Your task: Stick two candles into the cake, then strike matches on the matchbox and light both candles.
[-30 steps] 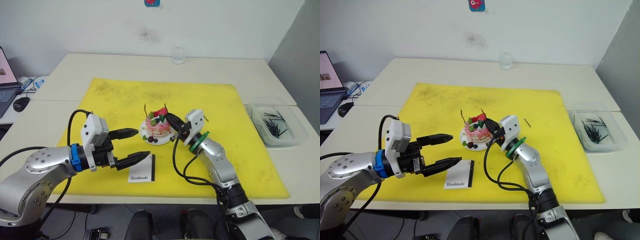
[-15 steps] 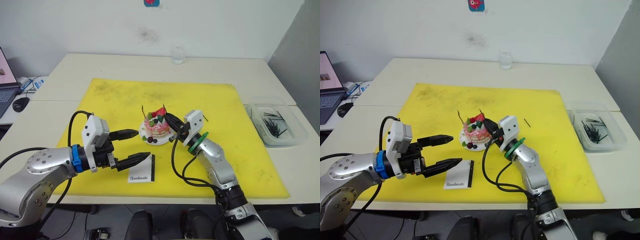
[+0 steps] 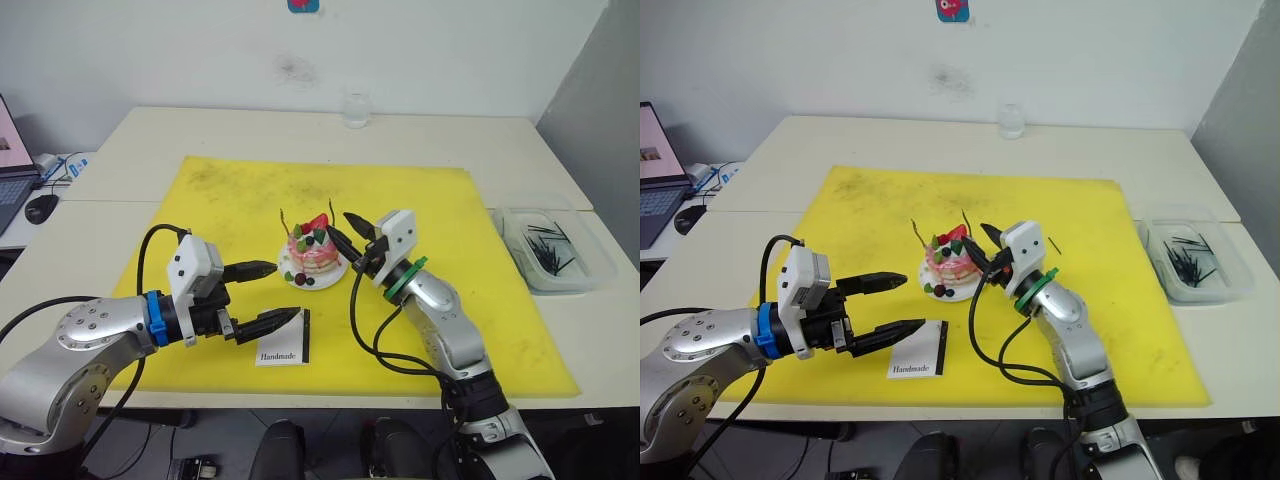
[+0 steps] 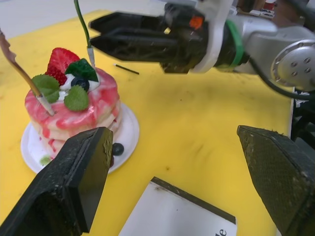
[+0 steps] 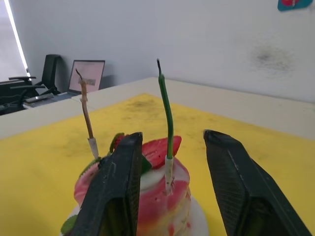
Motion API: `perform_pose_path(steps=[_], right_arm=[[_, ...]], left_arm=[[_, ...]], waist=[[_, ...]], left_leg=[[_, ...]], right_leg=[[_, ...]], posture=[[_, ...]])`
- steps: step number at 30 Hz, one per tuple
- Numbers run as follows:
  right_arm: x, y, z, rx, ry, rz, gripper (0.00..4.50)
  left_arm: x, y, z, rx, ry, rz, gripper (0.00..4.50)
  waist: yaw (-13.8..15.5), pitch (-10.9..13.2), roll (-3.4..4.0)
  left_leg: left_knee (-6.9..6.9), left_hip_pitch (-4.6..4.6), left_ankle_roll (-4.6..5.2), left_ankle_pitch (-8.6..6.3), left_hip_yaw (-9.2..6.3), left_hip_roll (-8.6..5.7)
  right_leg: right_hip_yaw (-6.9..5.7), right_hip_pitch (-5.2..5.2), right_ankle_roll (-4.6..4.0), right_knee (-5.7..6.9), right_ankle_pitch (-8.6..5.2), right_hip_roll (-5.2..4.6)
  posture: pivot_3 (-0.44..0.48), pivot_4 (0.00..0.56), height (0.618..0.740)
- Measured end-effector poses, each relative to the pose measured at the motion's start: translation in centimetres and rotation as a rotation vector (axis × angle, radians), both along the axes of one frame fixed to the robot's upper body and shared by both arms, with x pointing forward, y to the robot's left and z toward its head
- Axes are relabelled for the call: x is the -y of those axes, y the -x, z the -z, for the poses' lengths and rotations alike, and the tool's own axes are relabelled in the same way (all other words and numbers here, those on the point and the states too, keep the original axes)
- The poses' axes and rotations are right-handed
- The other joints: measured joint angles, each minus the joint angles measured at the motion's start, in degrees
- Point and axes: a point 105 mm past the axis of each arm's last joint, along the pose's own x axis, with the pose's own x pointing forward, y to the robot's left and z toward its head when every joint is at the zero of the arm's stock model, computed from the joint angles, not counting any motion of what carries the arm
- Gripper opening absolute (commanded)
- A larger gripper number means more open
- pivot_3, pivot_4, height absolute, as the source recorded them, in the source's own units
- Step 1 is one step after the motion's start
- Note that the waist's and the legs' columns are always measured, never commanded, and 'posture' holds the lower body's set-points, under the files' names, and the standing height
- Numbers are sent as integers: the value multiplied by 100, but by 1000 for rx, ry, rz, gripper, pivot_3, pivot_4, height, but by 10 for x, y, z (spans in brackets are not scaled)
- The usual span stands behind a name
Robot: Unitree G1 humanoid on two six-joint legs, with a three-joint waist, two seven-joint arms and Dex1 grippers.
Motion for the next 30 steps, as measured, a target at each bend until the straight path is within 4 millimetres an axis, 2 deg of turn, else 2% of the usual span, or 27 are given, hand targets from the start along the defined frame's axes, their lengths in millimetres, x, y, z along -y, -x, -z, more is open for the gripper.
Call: perform_pose_path(steps=[4,9,10,12,16,23,30], right_arm=[[18,9,-2,-6,64,-13,2020],[34,21,12,-54,222,-59,2020],[35,24,14,-64,244,-71,1859],[33,29,22,-106,292,-114,1446],[30,43,36,-176,401,-229,71],[23,59,56,-256,544,-358,25],[15,66,59,-286,632,-457,25]], left_arm=[[-28,-2,1,-135,33,-104,4500],[-57,9,7,-454,156,-181,4500],[-59,12,9,-512,174,-182,4500],[-60,18,12,-645,228,-171,4500],[-59,21,21,-813,235,-165,4500],[-51,11,40,-921,230,-191,4500],[-36,7,51,-962,225,-158,4500]], waist=[[-2,1,0],[-11,4,0],[-11,4,-1],[-11,5,-2],[0,9,-5],[7,11,-11],[6,10,-13]], left_leg=[[-3,0,0,0,-2,2],[-4,0,0,0,-4,2],[-5,1,0,0,-5,3],[-5,0,0,0,-7,2],[-4,-1,0,0,-14,-2],[-4,-9,0,0,-15,-3],[-4,-14,0,0,-21,-5]], right_leg=[[-5,-1,-2,-2,-1,0],[-10,-3,-5,-2,-4,-1],[-11,-3,-6,-3,-5,-1],[-15,-3,-7,-1,-5,-2],[-23,-1,-8,-2,-6,-7],[-26,-5,-13,-4,-9,-8],[-32,-7,-14,-4,-9,-9]], posture=[[0,150,740],[0,150,740],[0,150,740],[0,150,740],[0,150,740],[0,150,740],[0,150,740]])
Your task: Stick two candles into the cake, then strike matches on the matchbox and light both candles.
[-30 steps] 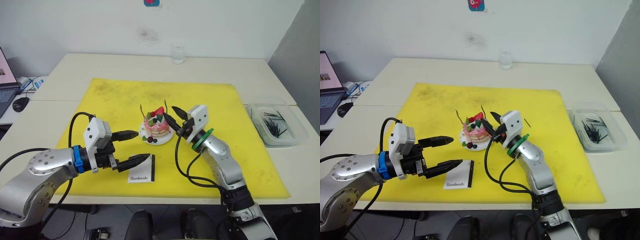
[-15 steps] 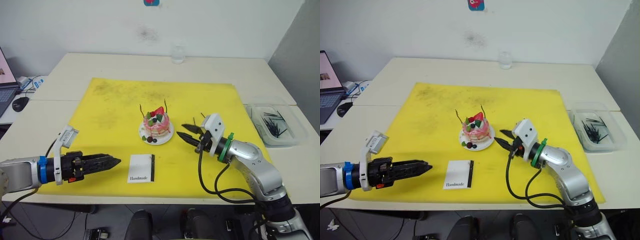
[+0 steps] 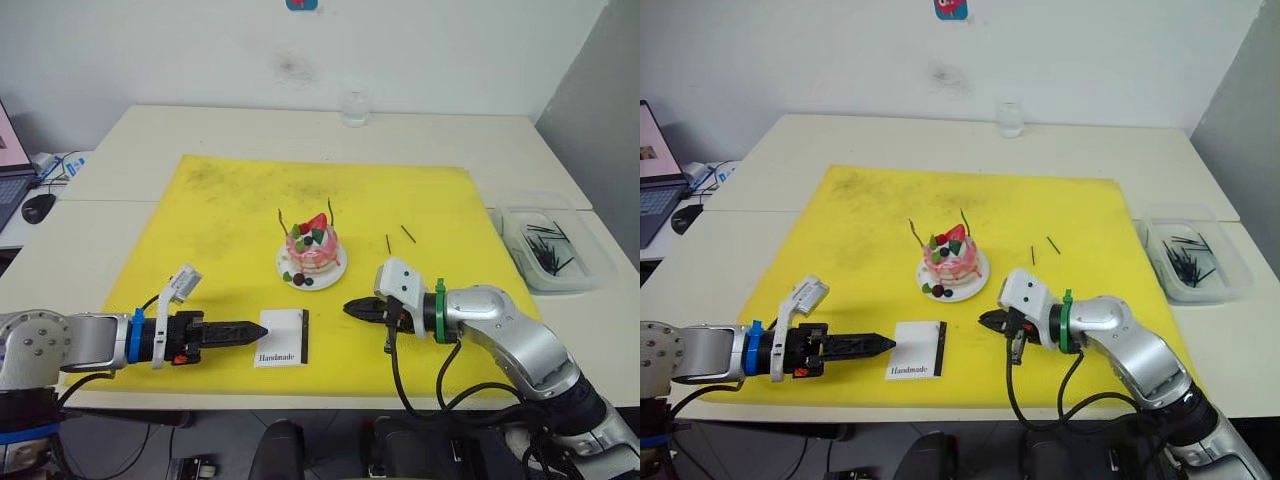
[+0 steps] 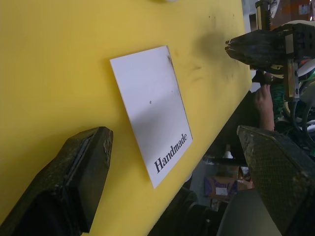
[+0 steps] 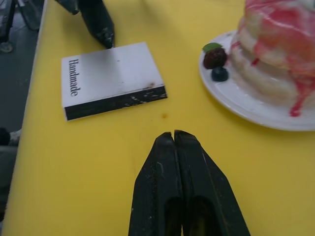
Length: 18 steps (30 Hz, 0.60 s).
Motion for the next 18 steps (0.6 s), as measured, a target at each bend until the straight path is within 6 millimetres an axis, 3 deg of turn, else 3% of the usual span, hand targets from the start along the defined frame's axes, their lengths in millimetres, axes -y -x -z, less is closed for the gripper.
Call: perform_pose_path(steps=[9,18], right_arm=[[-13,9,12,-75,54,-61,25],[-29,-1,19,-62,90,-62,25]], left_arm=[[12,0,2,1,30,33,4500],[25,-4,2,4,61,63,4500]], waist=[[14,0,0],[22,-1,-2]], left_leg=[[4,-2,0,0,1,-8],[5,-4,0,0,-5,-9]], right_leg=[[-3,3,1,0,0,-14],[-9,6,1,-3,0,-13]], posture=[[0,150,740],[0,150,740]])
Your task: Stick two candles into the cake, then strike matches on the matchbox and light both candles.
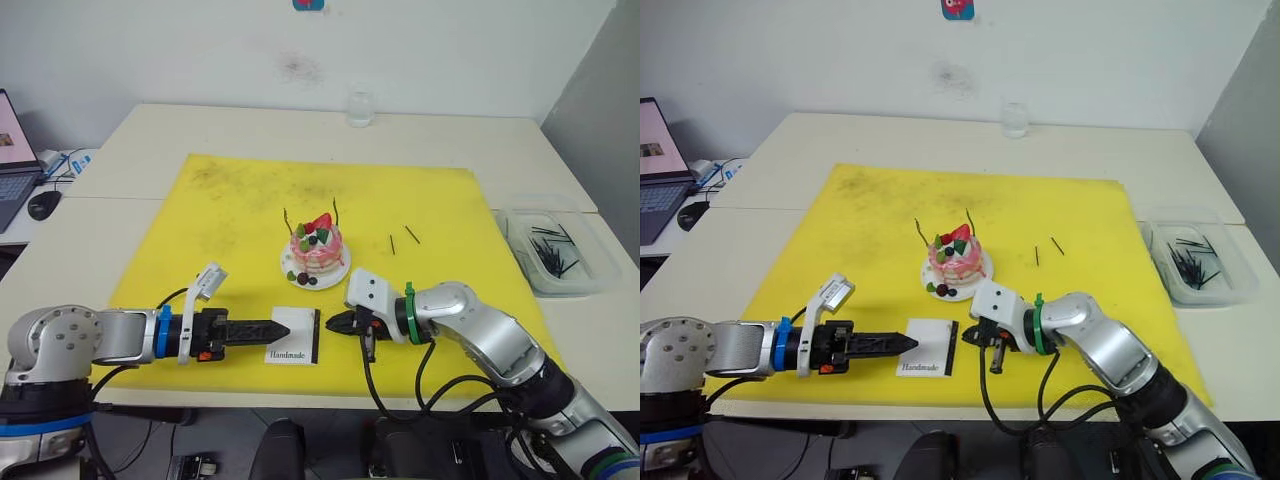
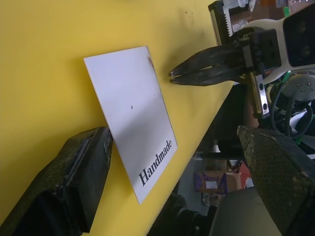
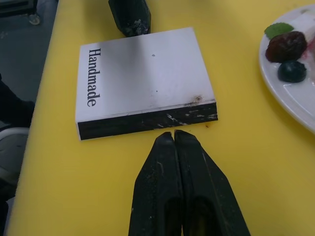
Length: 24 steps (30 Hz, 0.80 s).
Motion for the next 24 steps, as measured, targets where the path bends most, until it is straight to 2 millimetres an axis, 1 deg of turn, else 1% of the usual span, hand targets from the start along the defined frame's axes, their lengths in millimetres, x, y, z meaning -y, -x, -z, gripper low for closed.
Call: perform_pose_path(steps=[2,10,24], right_arm=[[1,-1,4,-6,18,2,25],[3,0,6,7,31,-2,25],[-8,-1,11,-19,-10,-3,25]], left_arm=[[1,0,1,-1,1,-1,4500],[8,-2,6,1,11,-8,4500],[14,-2,10,1,20,-18,4500]], waist=[[1,0,0],[11,-1,-1],[7,-5,-3]], left_leg=[[0,0,0,0,0,-1],[4,3,0,0,-3,-3],[6,7,0,0,-3,-3]], right_leg=[[0,0,0,0,0,0],[-2,10,2,0,1,-9],[-2,12,6,2,3,-10]], posture=[[0,150,740],[0,150,740],[0,150,740]])
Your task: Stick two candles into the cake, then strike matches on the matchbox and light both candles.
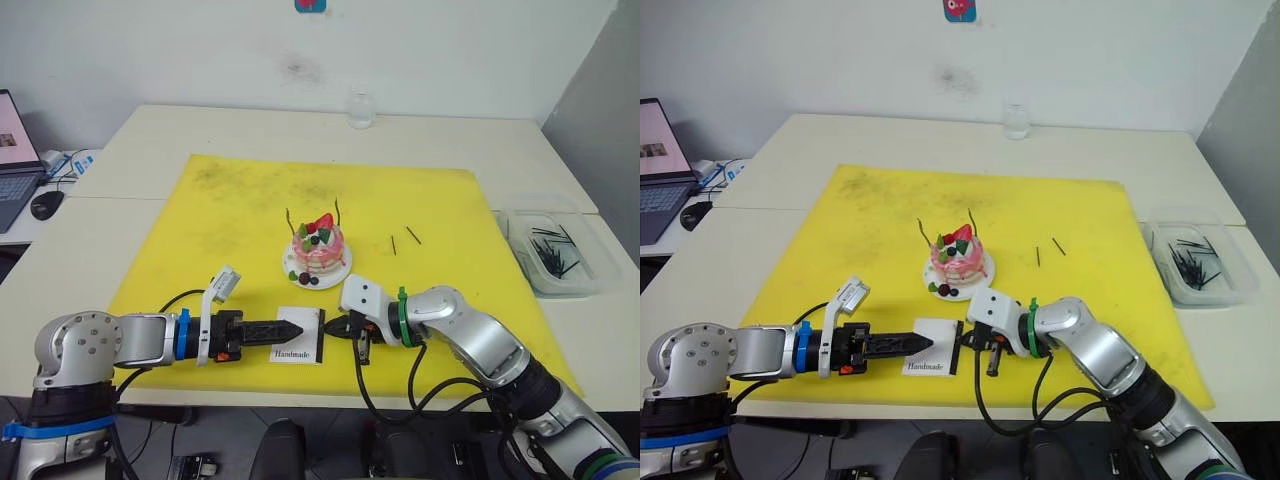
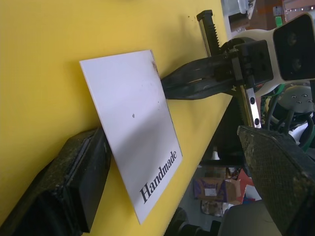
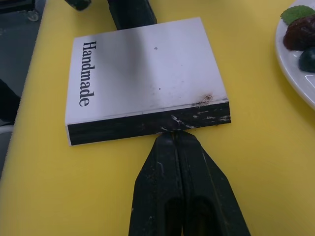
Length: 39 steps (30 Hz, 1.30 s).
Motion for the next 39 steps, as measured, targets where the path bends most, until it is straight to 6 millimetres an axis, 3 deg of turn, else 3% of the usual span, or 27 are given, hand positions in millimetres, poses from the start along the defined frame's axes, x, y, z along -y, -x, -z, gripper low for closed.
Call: perform_pose_path(steps=[39], right_arm=[[-19,3,-3,-41,-52,-11,25]], left_arm=[[-4,7,0,19,-25,27,4500]], waist=[[-31,0,0]], left_leg=[[-22,-3,-1,-1,5,2]], right_leg=[[1,-1,-1,-31,0,3]], posture=[[0,150,740]])
